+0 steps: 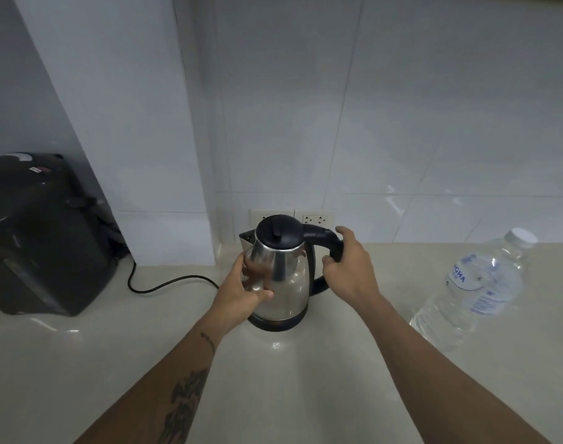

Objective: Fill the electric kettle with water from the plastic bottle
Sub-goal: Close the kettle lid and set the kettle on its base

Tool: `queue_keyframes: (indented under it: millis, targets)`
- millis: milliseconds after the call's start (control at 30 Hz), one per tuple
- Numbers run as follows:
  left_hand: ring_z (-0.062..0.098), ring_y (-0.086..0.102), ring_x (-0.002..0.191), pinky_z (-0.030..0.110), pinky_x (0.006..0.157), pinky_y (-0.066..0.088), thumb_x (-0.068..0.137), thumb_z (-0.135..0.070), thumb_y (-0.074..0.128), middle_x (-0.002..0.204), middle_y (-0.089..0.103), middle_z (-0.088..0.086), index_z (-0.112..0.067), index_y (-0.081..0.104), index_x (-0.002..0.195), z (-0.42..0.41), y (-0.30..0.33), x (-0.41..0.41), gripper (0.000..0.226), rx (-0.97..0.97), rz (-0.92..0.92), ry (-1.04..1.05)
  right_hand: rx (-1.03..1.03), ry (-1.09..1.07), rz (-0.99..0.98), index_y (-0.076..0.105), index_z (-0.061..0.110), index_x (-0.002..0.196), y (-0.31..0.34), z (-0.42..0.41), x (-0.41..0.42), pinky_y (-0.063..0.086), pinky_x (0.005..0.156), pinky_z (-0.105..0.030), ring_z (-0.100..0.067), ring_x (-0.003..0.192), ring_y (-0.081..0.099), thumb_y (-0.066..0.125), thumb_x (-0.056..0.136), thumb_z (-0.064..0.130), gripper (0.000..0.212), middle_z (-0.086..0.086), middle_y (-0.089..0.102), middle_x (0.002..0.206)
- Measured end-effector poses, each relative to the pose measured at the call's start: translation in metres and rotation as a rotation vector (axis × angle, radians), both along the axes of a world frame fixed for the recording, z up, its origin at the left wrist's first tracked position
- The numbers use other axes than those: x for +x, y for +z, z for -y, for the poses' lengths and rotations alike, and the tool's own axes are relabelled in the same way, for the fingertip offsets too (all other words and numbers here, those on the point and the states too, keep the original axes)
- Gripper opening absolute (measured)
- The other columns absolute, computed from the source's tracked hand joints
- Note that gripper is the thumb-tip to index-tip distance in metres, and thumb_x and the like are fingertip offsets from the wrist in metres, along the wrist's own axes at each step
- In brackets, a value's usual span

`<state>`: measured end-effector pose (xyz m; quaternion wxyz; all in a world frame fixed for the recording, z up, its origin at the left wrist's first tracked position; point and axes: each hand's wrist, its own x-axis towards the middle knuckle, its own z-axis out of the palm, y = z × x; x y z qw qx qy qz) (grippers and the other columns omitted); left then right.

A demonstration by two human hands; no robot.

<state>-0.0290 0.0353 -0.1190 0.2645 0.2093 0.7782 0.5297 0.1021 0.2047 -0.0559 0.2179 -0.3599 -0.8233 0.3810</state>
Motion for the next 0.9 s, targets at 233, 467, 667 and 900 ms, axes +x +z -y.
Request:
queue_keyframes:
  millis: [233,467,667,900]
  targets:
    - [0.018,0.053,0.126,0.047,0.106,0.046,0.073,-0.014,0.084,0.131,0.057,-0.010,-0.042,0.037,0.141,0.000,0.002,0.002,0.087,-0.014,0.009,0.023,0.132,0.014,0.018,0.028,0.027,0.157,-0.008,0.011,0.002,0.043,0.099,-0.038,-0.030,0.123,0.055,0.059,0.087,0.007,0.079,-0.009,0.051,0.143]
    - [0.019,0.053,0.128,0.047,0.106,0.047,0.069,-0.017,0.086,0.130,0.056,-0.011,-0.040,0.040,0.142,0.004,0.002,-0.002,0.089,-0.003,0.013,-0.005,0.347,0.119,0.137,0.029,0.028,0.158,-0.005,0.001,0.007,0.049,0.088,-0.036,-0.030,0.106,0.061,0.061,0.088,0.014,0.078,-0.008,0.059,0.128]
    - [0.020,0.055,0.125,0.045,0.105,0.047,0.074,-0.020,0.084,0.122,0.056,-0.020,-0.042,0.047,0.130,0.006,0.006,-0.001,0.071,-0.071,-0.052,-0.030,-0.152,0.051,-0.029,0.021,0.033,0.161,-0.010,-0.013,0.020,0.042,0.114,-0.046,-0.027,0.138,0.050,0.061,0.096,0.016,0.078,-0.004,0.050,0.153]
    - [0.026,0.045,0.137,0.039,0.110,0.038,0.087,-0.035,0.072,0.148,0.047,-0.003,-0.028,0.038,0.151,0.018,0.033,-0.001,0.072,-0.220,-0.162,-0.043,-0.120,0.077,0.088,0.035,0.026,0.155,-0.006,0.001,0.035,0.038,0.109,-0.039,-0.031,0.138,0.049,0.056,0.100,0.020,0.059,-0.006,0.051,0.151]
